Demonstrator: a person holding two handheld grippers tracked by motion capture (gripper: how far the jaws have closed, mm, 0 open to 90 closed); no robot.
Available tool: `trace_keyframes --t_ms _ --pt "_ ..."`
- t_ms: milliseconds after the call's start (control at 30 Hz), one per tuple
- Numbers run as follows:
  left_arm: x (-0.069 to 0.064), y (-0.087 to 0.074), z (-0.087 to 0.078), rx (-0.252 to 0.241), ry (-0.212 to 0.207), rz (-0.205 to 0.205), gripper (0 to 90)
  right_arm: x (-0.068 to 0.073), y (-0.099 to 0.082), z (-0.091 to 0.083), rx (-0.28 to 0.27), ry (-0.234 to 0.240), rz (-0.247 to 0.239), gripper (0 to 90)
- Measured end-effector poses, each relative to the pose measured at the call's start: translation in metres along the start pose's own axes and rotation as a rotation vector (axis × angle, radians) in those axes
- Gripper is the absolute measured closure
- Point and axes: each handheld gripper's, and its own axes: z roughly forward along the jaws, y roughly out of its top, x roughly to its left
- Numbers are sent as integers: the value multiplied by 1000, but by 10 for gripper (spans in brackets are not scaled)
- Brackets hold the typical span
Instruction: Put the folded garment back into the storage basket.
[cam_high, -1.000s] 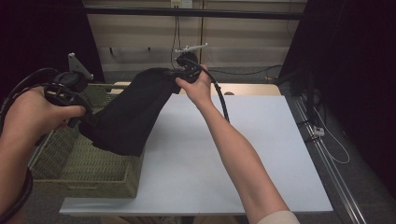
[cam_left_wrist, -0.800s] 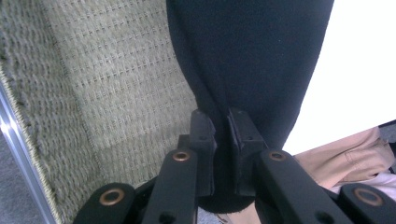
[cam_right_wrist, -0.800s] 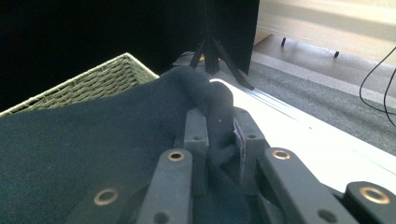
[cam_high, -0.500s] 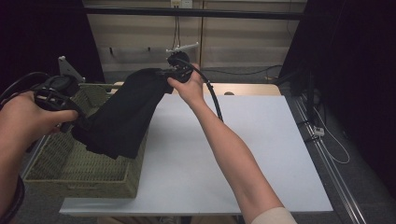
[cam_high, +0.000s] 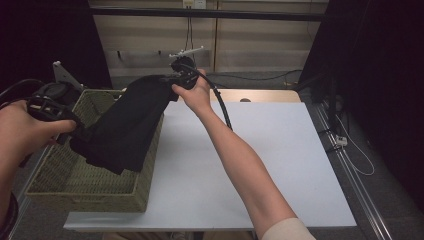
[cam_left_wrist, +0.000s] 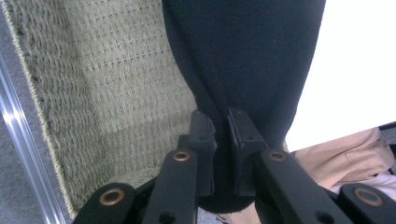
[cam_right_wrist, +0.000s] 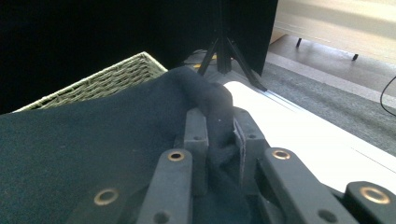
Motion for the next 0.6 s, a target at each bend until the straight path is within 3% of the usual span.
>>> trace_keyframes --t_ms 600 --pt "10 -8 6 18 1 -25 821 8 0 16 6 21 -8 789"
